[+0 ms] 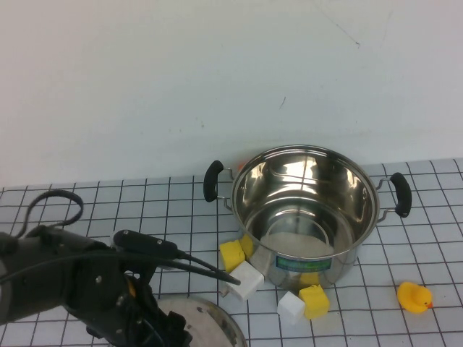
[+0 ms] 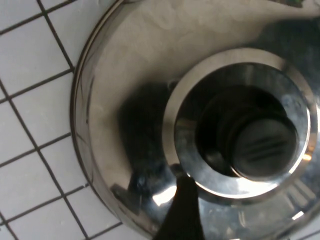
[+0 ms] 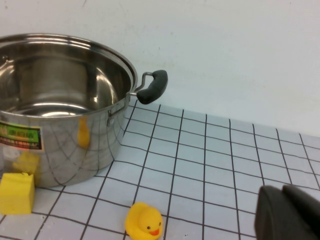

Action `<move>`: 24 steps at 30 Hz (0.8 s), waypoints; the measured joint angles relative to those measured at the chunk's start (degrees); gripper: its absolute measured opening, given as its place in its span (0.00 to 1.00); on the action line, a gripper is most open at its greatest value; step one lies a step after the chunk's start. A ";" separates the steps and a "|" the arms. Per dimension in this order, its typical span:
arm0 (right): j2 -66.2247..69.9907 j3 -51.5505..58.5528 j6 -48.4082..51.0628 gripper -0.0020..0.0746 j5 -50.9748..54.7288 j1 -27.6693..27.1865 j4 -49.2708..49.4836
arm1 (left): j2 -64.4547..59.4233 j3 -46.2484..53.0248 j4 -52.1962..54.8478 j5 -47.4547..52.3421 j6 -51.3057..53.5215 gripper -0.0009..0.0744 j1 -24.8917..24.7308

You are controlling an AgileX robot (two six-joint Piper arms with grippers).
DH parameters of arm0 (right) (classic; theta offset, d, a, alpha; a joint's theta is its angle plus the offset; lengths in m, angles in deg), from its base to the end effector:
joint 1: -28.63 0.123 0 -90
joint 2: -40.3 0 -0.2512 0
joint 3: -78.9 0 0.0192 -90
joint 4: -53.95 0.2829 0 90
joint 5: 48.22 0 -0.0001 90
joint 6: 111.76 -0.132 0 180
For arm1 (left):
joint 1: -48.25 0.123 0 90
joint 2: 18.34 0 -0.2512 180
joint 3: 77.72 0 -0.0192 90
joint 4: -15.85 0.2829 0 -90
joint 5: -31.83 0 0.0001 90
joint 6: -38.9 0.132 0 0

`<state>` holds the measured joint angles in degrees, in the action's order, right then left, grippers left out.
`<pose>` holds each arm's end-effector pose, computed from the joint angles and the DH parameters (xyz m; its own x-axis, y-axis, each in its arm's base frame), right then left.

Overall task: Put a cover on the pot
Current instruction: Pick up the pot lid

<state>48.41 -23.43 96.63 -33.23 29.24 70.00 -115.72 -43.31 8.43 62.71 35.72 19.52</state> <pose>0.1615 0.0112 0.1750 -0.1548 -0.2236 -0.9623 -0.1184 0.9712 -0.2067 0.2550 -0.1498 0.0723 -0.9071 0.3083 -0.2867 0.3514 0.9295 -0.1124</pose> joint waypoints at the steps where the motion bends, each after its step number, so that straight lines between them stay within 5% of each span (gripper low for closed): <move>1: 0.00 0.00 0.00 0.02 0.00 0.00 0.00 | -0.97 0.00 0.00 -0.76 0.00 0.76 -0.14; 15: 0.00 0.00 0.00 0.02 0.02 0.00 0.00 | -12.81 -0.43 0.33 -8.19 -0.92 0.74 -1.01; 22: 0.00 0.00 0.00 0.02 0.02 0.00 0.00 | -12.89 -0.51 0.33 -10.84 -1.58 0.44 -1.01; 24: 0.00 0.00 0.00 0.02 0.02 0.00 0.00 | -12.89 -0.51 0.33 -10.99 -1.58 0.44 -1.01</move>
<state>48.41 -23.43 96.63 -33.21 29.24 70.00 -128.61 -43.83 8.76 51.72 34.15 18.51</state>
